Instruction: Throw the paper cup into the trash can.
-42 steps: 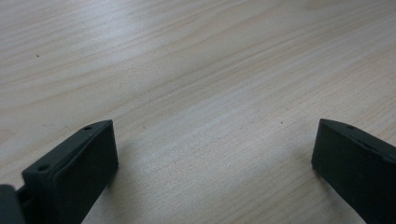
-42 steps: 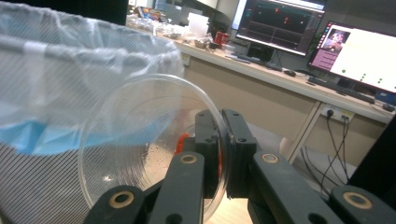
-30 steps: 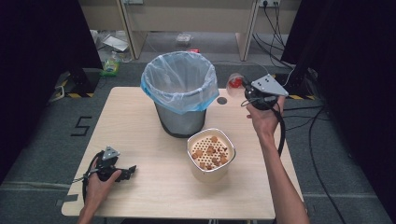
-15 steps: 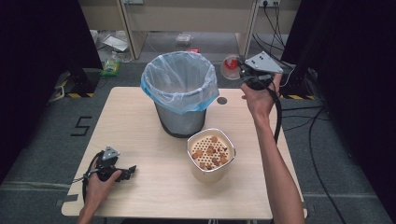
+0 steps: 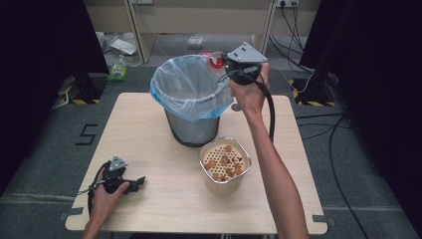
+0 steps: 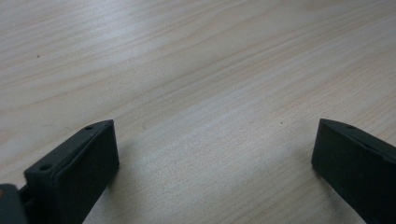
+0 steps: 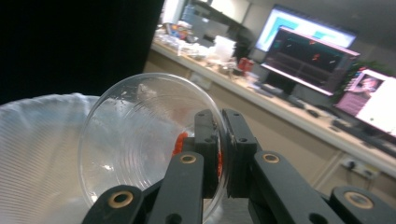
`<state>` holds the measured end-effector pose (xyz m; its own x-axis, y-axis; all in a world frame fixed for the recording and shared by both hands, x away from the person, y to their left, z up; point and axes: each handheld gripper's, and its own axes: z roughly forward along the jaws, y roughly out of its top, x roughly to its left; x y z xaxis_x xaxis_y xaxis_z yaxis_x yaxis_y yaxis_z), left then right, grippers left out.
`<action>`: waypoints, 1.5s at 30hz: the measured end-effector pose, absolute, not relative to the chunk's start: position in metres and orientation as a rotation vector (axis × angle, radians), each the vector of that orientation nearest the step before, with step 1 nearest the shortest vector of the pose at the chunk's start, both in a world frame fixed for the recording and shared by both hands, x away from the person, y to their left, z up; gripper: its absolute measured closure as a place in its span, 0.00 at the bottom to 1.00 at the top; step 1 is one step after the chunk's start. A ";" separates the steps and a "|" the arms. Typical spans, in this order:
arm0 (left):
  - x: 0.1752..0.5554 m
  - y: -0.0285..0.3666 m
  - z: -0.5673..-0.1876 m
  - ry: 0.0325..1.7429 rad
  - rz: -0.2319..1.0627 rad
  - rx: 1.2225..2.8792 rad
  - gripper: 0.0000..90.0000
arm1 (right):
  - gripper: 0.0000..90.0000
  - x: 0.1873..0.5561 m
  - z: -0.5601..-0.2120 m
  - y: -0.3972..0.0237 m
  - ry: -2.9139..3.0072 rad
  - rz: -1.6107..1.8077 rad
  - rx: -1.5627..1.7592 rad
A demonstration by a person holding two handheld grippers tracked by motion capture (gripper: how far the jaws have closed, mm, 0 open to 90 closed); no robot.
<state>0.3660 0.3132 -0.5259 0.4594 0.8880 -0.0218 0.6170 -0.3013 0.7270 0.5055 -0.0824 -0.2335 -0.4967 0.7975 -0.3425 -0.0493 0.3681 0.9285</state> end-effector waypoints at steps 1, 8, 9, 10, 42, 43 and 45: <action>0.366 0.313 -0.526 1.250 0.512 2.033 0.00 | 0.95 0.510 -0.236 -0.072 1.801 1.228 0.659; 0.366 0.313 -0.526 1.249 0.512 2.034 0.00 | 0.86 0.527 -0.250 -0.047 1.929 1.201 0.693; 0.366 0.313 -0.526 1.249 0.512 2.034 0.00 | 0.83 0.528 -0.250 -0.045 1.932 1.198 0.701; 0.366 0.313 -0.526 1.248 0.512 2.034 0.00 | 0.81 0.529 -0.251 -0.044 1.933 1.197 0.706; 0.365 0.313 -0.526 1.249 0.514 2.036 0.00 | 0.49 0.468 -0.291 -0.205 1.883 1.165 0.961; 0.365 0.313 -0.526 1.249 0.514 2.036 0.00 | 0.49 0.468 -0.291 -0.205 1.883 1.165 0.961; 0.365 0.313 -0.526 1.249 0.514 2.037 0.00 | 0.48 0.458 -0.303 -0.215 1.885 1.166 0.982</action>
<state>0.3651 0.3135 -0.5258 0.4607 0.8874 -0.0189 0.6172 -0.3049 0.7254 0.4583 -0.2147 -0.3026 -0.4662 0.8684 -0.1692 0.2362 0.3064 0.9221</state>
